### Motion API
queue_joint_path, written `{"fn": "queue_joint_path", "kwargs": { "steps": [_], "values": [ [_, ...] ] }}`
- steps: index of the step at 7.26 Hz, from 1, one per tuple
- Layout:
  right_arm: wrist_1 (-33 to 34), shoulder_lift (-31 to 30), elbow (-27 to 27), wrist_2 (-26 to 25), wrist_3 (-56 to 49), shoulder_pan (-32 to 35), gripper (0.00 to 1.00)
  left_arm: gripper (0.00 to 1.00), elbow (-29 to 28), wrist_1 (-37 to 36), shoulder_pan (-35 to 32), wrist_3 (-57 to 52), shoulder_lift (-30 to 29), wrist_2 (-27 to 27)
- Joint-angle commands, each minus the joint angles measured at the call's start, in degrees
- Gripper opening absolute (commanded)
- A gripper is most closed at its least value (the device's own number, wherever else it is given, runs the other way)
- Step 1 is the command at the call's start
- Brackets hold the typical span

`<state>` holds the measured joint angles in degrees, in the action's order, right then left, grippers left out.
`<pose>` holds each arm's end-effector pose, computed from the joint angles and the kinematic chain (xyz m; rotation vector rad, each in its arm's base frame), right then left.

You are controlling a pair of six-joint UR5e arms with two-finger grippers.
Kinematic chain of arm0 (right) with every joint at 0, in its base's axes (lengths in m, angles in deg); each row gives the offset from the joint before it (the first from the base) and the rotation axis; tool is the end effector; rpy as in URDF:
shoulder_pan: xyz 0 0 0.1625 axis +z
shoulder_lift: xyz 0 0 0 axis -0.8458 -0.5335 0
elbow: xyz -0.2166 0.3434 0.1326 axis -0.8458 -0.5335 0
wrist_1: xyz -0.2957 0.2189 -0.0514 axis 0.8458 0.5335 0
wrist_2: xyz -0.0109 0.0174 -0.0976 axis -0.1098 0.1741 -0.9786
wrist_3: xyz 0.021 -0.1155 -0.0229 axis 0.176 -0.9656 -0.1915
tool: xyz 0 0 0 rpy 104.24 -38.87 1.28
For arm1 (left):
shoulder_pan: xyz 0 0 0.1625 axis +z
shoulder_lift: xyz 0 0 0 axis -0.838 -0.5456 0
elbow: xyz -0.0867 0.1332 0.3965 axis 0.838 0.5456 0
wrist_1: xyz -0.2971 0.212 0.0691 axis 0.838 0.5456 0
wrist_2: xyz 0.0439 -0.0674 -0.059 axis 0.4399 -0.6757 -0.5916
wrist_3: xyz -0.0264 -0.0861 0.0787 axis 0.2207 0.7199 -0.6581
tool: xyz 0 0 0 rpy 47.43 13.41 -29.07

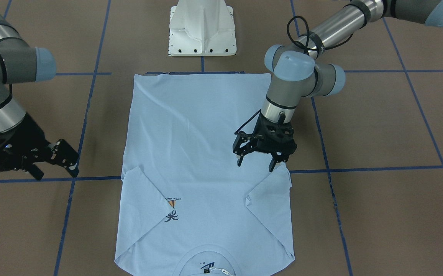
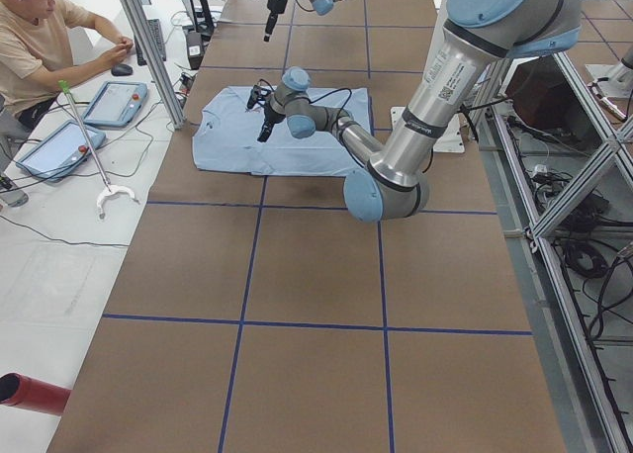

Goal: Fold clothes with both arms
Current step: 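Move both grippers down to the shirt hem corners nearest the robot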

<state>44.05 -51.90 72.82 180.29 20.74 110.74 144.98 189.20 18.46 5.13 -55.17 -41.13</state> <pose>-0.2881 -0.5296 0.3754 0.3256 -0.9584 0.2621 0.4566 -0.5175 0.2958 0.5579 1.0035 -0.0928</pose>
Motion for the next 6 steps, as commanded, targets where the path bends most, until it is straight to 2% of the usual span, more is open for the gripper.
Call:
{"fn": "queue_joint_path", "kwargs": {
  "steps": [1, 2, 3, 4, 5, 6],
  "values": [
    [0.07, -7.75, 12.05, -13.46, 16.34, -14.68, 1.00, 1.00, 12.18, 0.38, 1.03, 6.61, 9.12, -0.32],
    [0.15, -10.83, 16.62, -21.87, 22.50, -22.75, 1.00, 1.00, 17.98, 0.38, 4.43, 8.14, 13.78, 0.38],
    [0.24, -15.13, 20.76, -28.13, 27.96, -30.58, 0.98, 1.00, 22.65, 0.56, 6.64, 12.94, 18.61, 0.82],
    [0.68, -18.39, 24.02, -32.45, 35.84, -37.27, 0.88, 1.00, 27.48, 0.56, 10.49, 15.60, 23.70, 3.26],
    [0.86, -20.60, 25.10, -38.68, 42.10, -44.04, 0.80, 0.99, 30.92, 0.56, 15.92, 21.28, 28.28, 7.12],
    [2.77, -21.23, 25.72, -42.57, 43.47, -47.85, 0.79, 0.94, 31.31, 0.47, 21.11, 27.26, 30.15, 11.51]
  ]
}}
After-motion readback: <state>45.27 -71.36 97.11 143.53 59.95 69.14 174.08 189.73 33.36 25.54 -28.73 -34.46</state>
